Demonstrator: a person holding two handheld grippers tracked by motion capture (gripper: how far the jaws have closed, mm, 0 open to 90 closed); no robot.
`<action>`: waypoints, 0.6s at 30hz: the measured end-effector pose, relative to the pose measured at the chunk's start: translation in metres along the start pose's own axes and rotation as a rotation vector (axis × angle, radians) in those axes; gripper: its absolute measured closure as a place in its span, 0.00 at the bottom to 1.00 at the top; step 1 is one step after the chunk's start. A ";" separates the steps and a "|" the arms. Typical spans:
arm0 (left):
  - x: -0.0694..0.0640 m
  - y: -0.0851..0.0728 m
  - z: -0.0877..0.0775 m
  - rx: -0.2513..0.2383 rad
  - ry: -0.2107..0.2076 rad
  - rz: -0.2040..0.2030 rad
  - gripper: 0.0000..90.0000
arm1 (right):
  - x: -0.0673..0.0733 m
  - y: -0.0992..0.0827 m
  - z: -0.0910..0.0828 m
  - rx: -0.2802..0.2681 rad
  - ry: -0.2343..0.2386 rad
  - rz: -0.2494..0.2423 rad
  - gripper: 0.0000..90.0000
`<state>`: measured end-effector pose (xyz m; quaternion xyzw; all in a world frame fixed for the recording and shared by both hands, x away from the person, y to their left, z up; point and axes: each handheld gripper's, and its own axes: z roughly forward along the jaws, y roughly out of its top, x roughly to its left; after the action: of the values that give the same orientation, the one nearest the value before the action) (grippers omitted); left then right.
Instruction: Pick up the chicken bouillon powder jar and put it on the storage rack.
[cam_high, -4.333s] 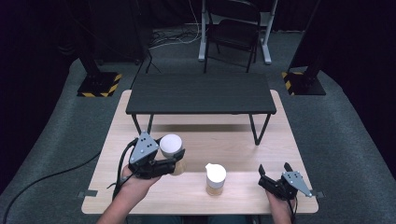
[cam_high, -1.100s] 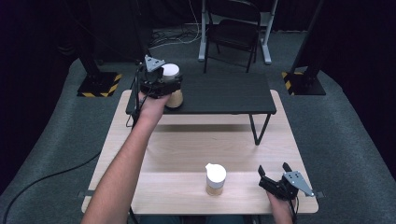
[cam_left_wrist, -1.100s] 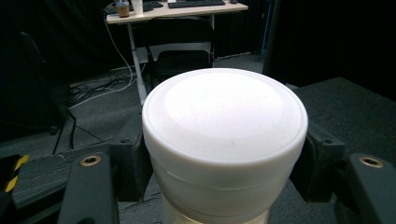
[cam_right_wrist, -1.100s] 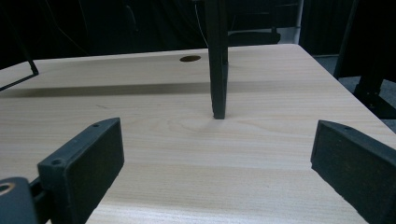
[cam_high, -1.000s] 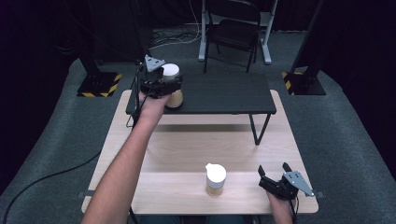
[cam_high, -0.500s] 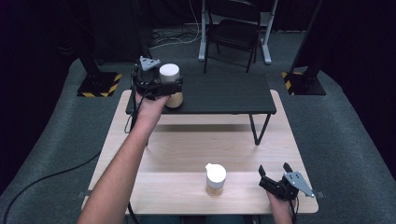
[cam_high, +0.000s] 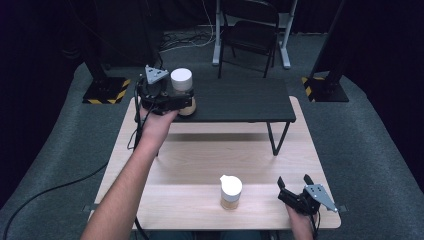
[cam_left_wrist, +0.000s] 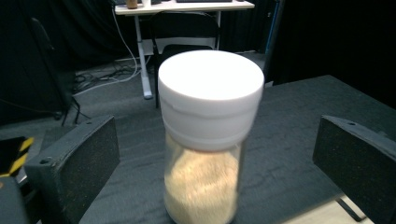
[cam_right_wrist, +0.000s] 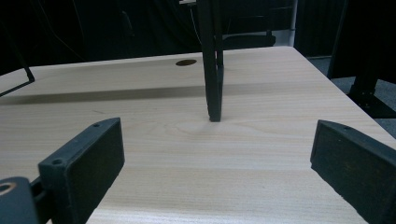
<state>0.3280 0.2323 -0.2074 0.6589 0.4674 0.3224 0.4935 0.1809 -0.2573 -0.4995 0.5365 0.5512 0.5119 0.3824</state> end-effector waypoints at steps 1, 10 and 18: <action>0.001 -0.001 -0.003 -0.001 -0.004 -0.005 0.00 | 0.000 0.000 0.000 0.000 0.000 0.000 0.02; 0.007 -0.019 -0.022 0.005 -0.008 -0.013 0.00 | -0.002 -0.001 -0.001 -0.009 0.003 0.018 0.02; 0.016 -0.049 -0.047 -0.034 -0.032 -0.020 0.00 | -0.002 -0.002 -0.001 -0.011 0.001 0.014 0.03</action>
<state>0.2770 0.2677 -0.2407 0.6508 0.4604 0.3146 0.5153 0.1795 -0.2590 -0.5014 0.5381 0.5447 0.5178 0.3815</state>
